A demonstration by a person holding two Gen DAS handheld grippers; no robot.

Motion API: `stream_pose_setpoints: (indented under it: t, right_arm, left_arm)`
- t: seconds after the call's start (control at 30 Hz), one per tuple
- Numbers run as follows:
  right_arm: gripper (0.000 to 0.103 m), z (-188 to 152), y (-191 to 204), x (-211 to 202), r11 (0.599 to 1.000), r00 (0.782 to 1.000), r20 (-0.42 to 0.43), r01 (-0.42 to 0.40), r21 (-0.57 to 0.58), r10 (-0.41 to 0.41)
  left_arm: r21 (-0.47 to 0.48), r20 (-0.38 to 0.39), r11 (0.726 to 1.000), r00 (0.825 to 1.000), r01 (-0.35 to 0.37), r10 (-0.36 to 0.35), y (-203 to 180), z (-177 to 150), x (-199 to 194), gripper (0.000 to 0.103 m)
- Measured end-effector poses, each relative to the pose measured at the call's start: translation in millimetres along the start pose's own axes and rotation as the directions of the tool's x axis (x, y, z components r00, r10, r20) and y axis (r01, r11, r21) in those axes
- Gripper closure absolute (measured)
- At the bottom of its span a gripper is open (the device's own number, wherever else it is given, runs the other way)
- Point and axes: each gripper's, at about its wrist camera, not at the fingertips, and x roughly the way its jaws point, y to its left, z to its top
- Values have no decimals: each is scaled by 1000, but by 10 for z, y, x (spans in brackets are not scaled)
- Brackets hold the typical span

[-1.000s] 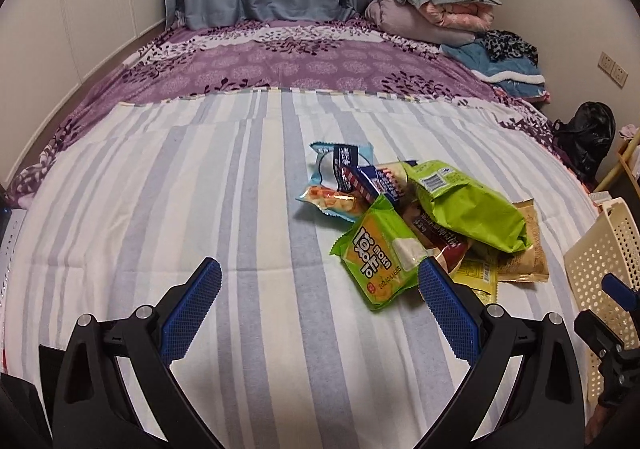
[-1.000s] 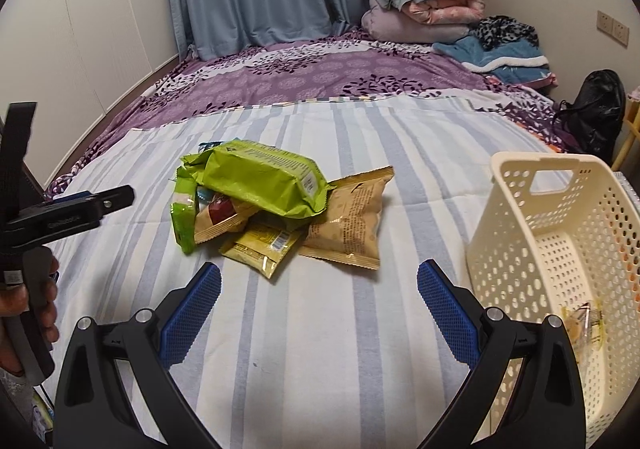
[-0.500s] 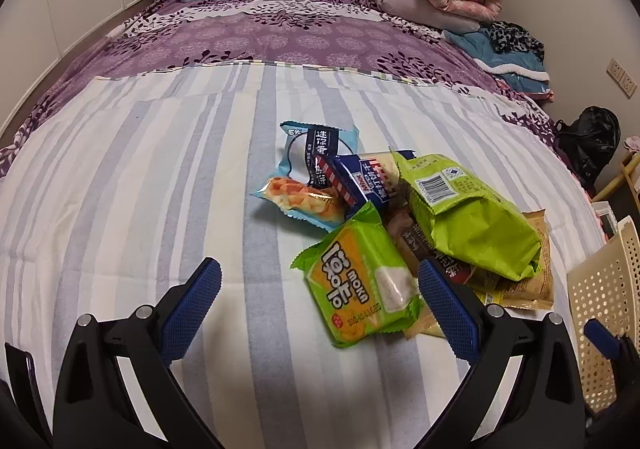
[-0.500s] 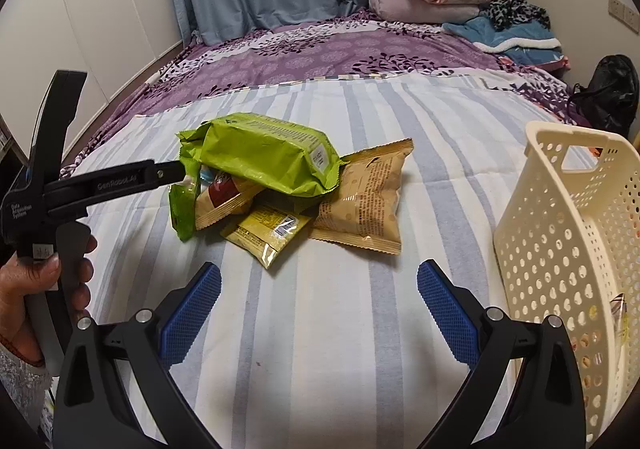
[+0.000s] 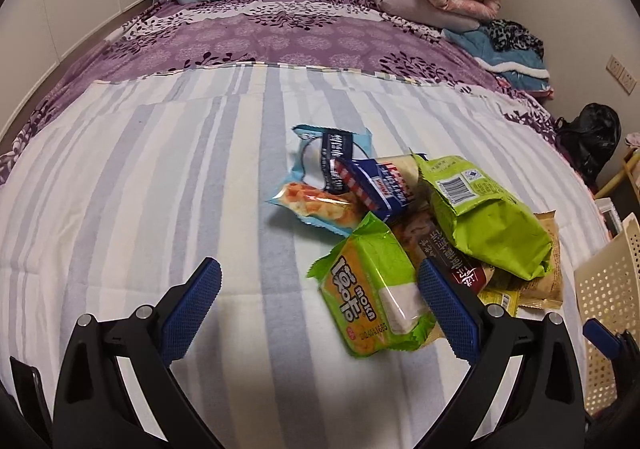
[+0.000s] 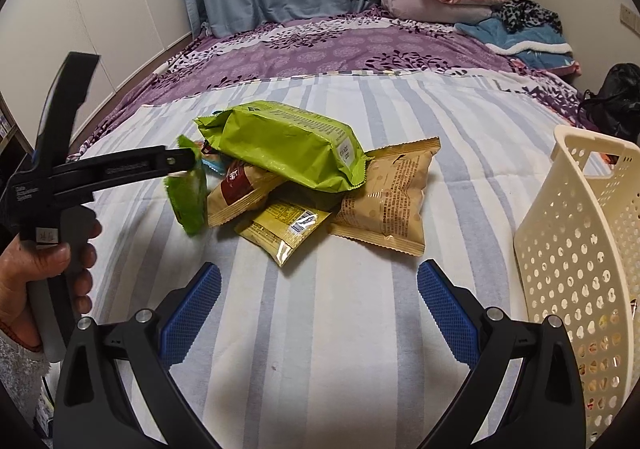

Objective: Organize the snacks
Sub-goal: 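Pull the green wafer pack out of the pile and grasp it with the left gripper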

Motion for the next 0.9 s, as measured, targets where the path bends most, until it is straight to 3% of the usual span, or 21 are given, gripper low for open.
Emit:
stream_pose_setpoints:
  t: [0.2,0.4,0.63,0.9]
  right_arm:
    - [5,3,45,15,1000,1000,-1,-11,-14,11]
    - [5,-10,107,23,1000,1000,-7,-16,-27,16]
    - [5,-32,94,28,1000,1000,-14,-14,-22,14]
    - [5,-50,60,47,1000,1000,-17,-15,-13,14]
  left_arm:
    - [-8,17,996,996,-85,85,316,-57,-191,3]
    - [-53,-13,994,996,-91,91,520,-178,-194,3]
    - [-38,-46,997,997,-68,67,365,-344,-104,3]
    - [-61,-67,993,993,-99,95,258,-369,95,3]
